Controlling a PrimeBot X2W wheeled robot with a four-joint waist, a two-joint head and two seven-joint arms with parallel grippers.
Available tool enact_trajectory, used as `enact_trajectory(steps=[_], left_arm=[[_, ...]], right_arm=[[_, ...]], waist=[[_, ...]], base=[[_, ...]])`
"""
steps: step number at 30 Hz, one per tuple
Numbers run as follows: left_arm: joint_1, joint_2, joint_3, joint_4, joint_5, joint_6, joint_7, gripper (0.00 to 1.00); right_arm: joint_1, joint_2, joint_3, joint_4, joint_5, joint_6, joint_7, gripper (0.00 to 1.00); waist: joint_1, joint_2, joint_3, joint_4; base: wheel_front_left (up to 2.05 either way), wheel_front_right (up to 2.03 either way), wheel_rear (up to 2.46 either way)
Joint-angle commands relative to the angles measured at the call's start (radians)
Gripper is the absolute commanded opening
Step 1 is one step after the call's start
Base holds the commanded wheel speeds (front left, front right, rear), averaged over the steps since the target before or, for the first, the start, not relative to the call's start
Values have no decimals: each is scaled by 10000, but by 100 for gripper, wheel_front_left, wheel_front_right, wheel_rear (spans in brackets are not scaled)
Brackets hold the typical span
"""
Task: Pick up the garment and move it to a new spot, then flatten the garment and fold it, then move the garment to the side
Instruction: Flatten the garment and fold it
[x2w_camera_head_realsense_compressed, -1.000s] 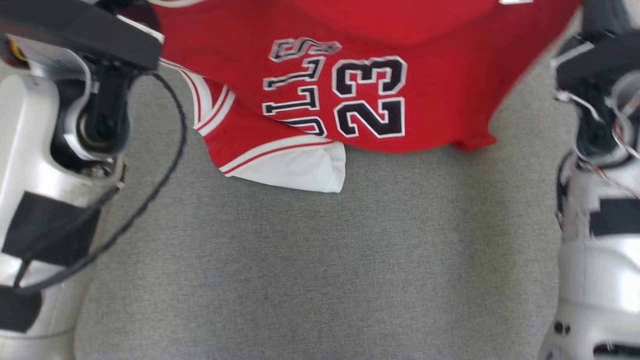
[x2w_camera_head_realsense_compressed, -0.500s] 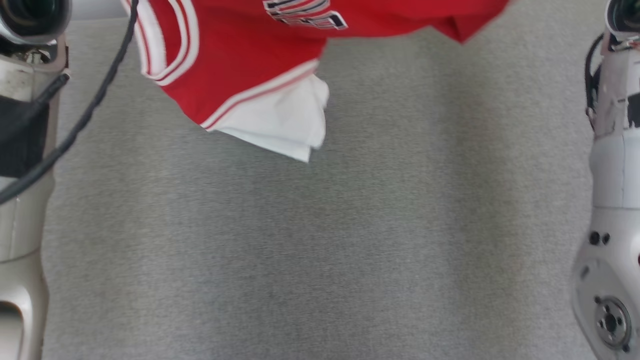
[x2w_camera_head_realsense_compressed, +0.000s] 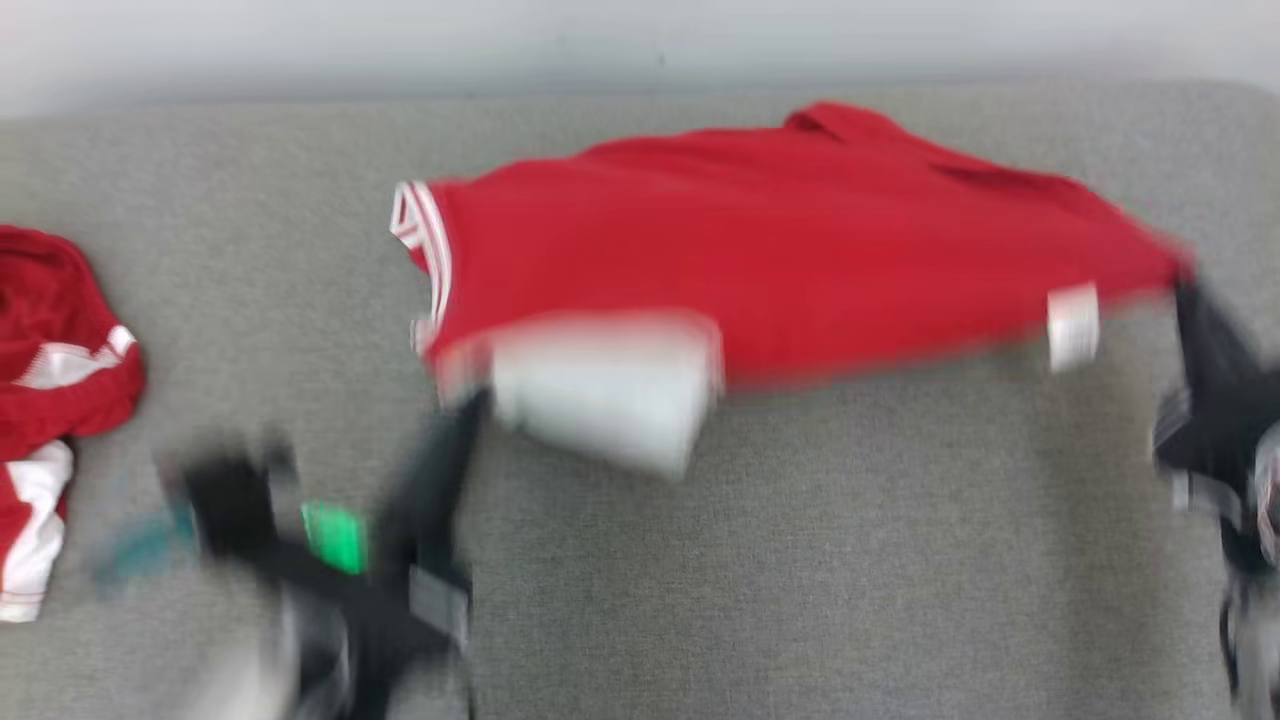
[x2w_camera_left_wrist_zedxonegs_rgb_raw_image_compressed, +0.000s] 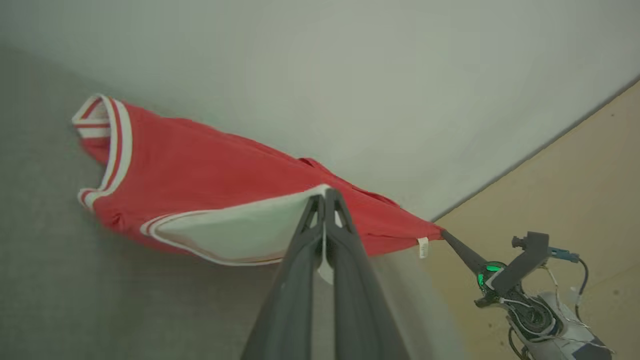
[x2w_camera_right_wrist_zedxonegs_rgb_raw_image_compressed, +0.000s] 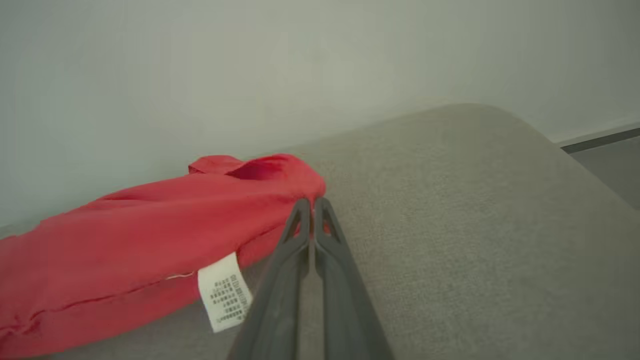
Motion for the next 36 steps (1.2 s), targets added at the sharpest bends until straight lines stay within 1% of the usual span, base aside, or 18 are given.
enact_trajectory(steps=[1, 2, 5, 7, 9, 12, 15, 17, 19, 20, 21, 26, 29, 31, 32, 34, 35, 36], left_arm=[[436, 115, -61, -309, -147, 91, 91, 0], [1105, 318, -125, -697, -353, 223, 230, 0], [2884, 799, -329, -1638, -1082, 543, 610, 0], [3720, 1166, -536, -2013, -1394, 707, 1002, 0], [4314, 1537, -851, -2305, -1742, 847, 1562, 0], [4792, 2224, -1330, -2738, -1947, 1027, 2520, 0], [5114, 2850, -1537, -3010, -2094, 1367, 3194, 0], [5215, 3153, -1583, -3190, -2164, 1513, 3484, 0], [5234, 3208, -1389, -3221, -2258, 1748, 3409, 0], [5141, 3115, -1208, -3176, -2216, 1867, 3213, 3], [5082, 3073, -1210, -3114, -2146, 1950, 3162, 100], [4533, 2836, -877, -3178, -2121, 2038, 2956, 100], [3902, 2702, -420, -3070, -1795, 2106, 2557, 100], [3247, 2464, -185, -2762, -1501, 2146, 2285, 100], [2858, 2365, -123, -2488, -1316, 2219, 2195, 100], [1909, 2257, -256, -1686, -571, 2457, 2185, 100], [1909, 2257, -256, -1686, -571, 2457, 2185, 100], [1369, 2046, -372, -1232, -232, 2568, 2142, 100]], right_arm=[[410, 195, -118, -354, -121, 9, 213, 0], [989, 379, -462, -875, -212, 9, 568, 0], [2530, 1275, -1304, -2093, -427, 9, 1672, 0], [3295, 1804, -1687, -2755, -618, 9, 2358, 0], [3935, 2116, -1899, -3195, -904, 9, 2977, 0], [4748, 2356, -1974, -3630, -1605, 9, 3815, 0], [5233, 2440, -1964, -4042, -2244, 9, 4395, 0], [5403, 2491, -2063, -4216, -2660, 9, 4636, 0], [5513, 2542, -2237, -4368, -2901, 9, 4855, 0], [5543, 2555, -2256, -4463, -2971, 9, 4874, 41], [5535, 2592, -2301, -4496, -2959, 9, 4935, 100], [5613, 2607, -1868, -5173, -2313, 9, 5337, 100], [5042, 2436, -1869, -6000, -2287, 9, 4958, 100], [4503, 2339, -1716, -6224, -2472, 9, 4616, 100], [4203, 2221, -1586, -6188, -2652, 9, 4459, 100], [3421, 2020, -1170, -5844, -2978, 9, 4144, 100], [3421, 2020, -1170, -5844, -2978, 9, 4144, 100], [2996, 1871, -921, -5547, -3187, 9, 3977, 100]], waist=[[3, 1, -280, 44], [3, 1, -317, 29], [3, 1, -474, 42], [3, 1, -561, 100], [3, 1, -614, 142], [3, 1, -663, 226], [3, 1, -693, 314], [3, 1, -707, 358], [3, 1, -707, 423], [3, 1, -709, 462], [3, 1, -713, 485], [3, 1, -771, 591], [3, 1, -765, 631], [3, 1, -695, 617], [3, 1, -636, 605], [3, 1, -441, 539], [3, 1, -441, 539], [3, 1, -332, 506]], base=[[0, 0, 0], [0, 0, 0], [0, 0, 0], [0, 0, 0], [0, 0, 0], [0, 0, 0], [0, 0, 0], [0, 0, 0], [0, 0, 0], [0, 0, 0], [0, 0, 0], [0, 0, 0], [0, 0, 0], [0, 0, 0], [0, 0, 0], [0, 0, 0], [0, 0, 0], [0, 0, 0]])
